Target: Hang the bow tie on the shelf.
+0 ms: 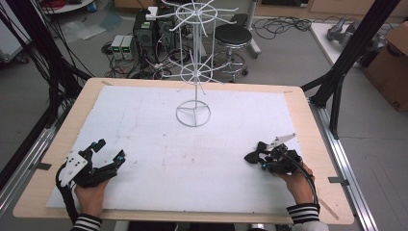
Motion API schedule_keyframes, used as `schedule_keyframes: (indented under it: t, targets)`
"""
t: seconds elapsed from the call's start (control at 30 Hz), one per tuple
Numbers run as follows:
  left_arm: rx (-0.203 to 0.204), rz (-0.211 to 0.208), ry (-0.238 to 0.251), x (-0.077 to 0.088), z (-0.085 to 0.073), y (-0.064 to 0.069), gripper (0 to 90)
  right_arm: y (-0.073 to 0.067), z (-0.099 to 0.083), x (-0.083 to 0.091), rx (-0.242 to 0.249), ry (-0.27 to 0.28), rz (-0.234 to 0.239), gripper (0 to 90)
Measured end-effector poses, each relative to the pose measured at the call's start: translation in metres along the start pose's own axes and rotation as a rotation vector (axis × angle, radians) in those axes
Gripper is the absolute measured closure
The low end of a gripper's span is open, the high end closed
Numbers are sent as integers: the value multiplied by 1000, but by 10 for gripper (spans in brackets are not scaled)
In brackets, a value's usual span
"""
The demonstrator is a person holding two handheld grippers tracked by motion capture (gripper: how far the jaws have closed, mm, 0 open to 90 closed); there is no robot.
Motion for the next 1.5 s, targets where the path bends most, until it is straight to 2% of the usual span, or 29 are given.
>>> schedule_keyframes:
  t: [0.3,0.37,0.53,0.67,0.83,0.9,1.03,1.1,1.2,1.4,1.5]
  targets:
    - [1,0,1,0,0,0,177,1,1,-4,-22,-13,20,791]
    - [0,0,0,0,0,0,177,1,1,-5,-32,-13,37,843]
    - [1,0,1,0,0,0,177,1,1,-4,-37,-16,42,863]
    - [-1,-1,0,0,0,0,178,0,1,-4,-28,1,20,865]
    - [1,-1,1,0,0,0,177,-1,1,-4,-36,14,26,865]
    - [-1,0,0,0,0,0,178,-1,1,-3,-41,38,28,866]
    - [-1,-1,0,0,0,0,178,-1,1,0,-72,129,54,866]
    - [-1,-1,0,0,0,0,178,-2,1,1,-80,142,60,865]
    - [-2,-1,0,0,0,0,178,-3,3,3,-76,177,44,865]
    - [-1,-1,0,0,0,0,178,-6,11,13,-83,323,61,865]
    - [-1,-1,0,0,0,0,178,-7,14,17,-105,395,69,866]
Point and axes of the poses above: each handheld gripper's, and its own axes: x roughly backward along the jaws, z roughly out of its top, y roughly to its right, the point moved 3 cm from there along -x, roughly forward along the jaws, and after that the axes turned 5 degrees about y, right-handed, at the moved point
